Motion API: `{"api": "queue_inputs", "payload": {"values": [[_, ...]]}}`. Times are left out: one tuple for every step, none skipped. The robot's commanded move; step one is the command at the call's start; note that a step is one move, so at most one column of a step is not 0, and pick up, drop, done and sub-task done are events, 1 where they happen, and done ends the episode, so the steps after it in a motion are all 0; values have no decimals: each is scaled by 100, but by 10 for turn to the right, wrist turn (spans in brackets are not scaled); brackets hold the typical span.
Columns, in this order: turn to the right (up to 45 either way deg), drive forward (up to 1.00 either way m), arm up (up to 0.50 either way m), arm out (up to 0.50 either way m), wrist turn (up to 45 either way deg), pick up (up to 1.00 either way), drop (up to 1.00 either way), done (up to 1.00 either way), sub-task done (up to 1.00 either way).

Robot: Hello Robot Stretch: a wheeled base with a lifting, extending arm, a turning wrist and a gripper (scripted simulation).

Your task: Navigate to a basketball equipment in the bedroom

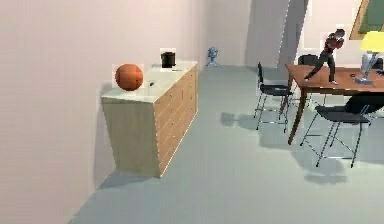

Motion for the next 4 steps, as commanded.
{"api": "queue_inputs", "payload": {"values": [[0,60,0,0,0,0,0,0,0],[-420,0,0,0,0,0,0,0,0],[0,30,0,0,0,0,0,0,0],[180,0,0,0,0,0,0,0,0]]}}
